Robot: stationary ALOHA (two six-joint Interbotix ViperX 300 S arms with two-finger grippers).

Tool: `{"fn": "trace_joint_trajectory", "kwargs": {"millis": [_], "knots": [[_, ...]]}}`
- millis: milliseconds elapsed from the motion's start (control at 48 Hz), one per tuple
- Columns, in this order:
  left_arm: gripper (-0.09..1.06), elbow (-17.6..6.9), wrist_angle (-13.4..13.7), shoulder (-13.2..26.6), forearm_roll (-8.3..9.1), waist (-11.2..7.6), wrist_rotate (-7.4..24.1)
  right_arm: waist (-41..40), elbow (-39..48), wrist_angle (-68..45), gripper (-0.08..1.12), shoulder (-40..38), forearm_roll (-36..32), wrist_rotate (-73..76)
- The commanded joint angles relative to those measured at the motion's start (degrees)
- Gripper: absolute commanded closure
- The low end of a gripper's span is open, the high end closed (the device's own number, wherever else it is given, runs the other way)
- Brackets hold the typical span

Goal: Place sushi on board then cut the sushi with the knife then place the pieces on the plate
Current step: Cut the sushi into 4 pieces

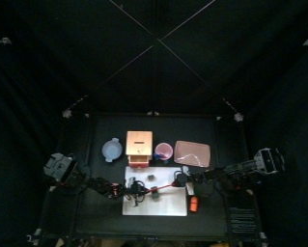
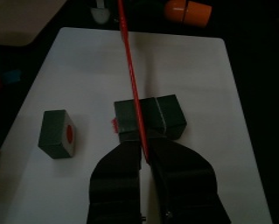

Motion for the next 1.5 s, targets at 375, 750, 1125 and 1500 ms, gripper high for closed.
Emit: {"fn": "trace_joint_trajectory", "kwargs": {"millis": [375,750,1125,1500], "knots": [[0.56,-0.3,-0.2,-1.3,0.09,-0.18,0.1,0.6,-1.1,0.0,0.67,-0.1,0.2,-0.3],[0.56,-0.2,2.1,1.5,0.00,-0.09,0.1,0.4,-1.7,-0.4,0.67,5.2,0.2,-0.3],[0.56,1.9,3.8,2.3,-0.53,1.76,0.2,-1.7,-3.2,-0.4,0.67,8.7,-1.1,-0.8],[0.56,2.5,3.5,-1.9,-0.26,2.55,0.3,-2.9,-3.7,-0.1,0.67,6.4,-2.6,-0.5]]}}
